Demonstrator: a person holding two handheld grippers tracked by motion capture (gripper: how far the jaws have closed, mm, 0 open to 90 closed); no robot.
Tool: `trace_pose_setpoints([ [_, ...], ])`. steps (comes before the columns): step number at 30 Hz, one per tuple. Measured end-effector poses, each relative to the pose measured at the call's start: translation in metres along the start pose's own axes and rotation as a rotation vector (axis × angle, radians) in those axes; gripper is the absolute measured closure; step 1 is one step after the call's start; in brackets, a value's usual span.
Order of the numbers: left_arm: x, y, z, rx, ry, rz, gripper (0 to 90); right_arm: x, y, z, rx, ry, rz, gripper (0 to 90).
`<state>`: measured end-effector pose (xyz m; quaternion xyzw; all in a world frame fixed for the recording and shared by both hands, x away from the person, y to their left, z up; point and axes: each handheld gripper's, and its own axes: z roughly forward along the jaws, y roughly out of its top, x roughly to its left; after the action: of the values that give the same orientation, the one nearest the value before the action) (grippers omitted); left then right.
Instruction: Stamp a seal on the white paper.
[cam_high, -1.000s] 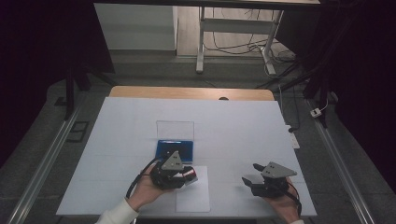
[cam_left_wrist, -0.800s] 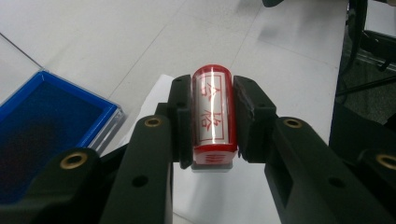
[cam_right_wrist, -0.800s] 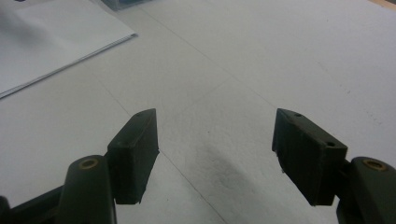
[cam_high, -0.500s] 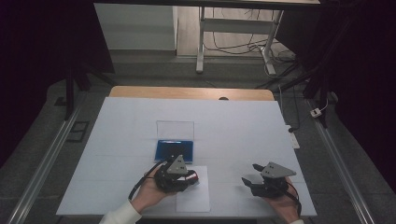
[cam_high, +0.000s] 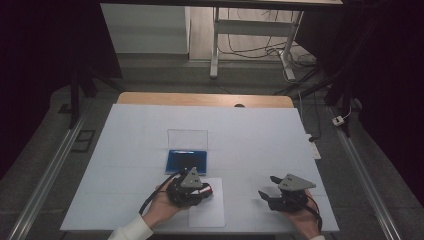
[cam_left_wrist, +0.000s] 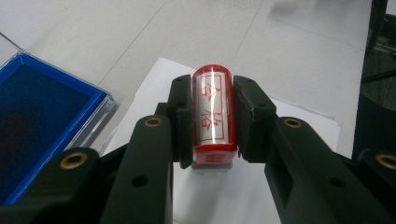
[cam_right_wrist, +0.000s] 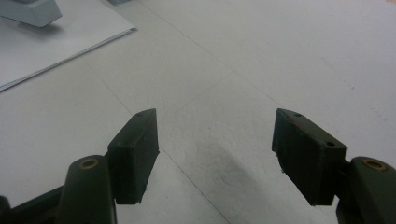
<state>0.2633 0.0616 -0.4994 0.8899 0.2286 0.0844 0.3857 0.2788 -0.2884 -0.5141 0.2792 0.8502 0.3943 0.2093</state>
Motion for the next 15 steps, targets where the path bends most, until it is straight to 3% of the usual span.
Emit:
trace_pose_setpoints([
  [15, -0.0001, -0.0026, 0.0061, 0.035, 0.014, 0.020, 69.9, -0.0001, -0.0004, 0.0001, 0.006, -0.001, -0.002, 31.1],
])
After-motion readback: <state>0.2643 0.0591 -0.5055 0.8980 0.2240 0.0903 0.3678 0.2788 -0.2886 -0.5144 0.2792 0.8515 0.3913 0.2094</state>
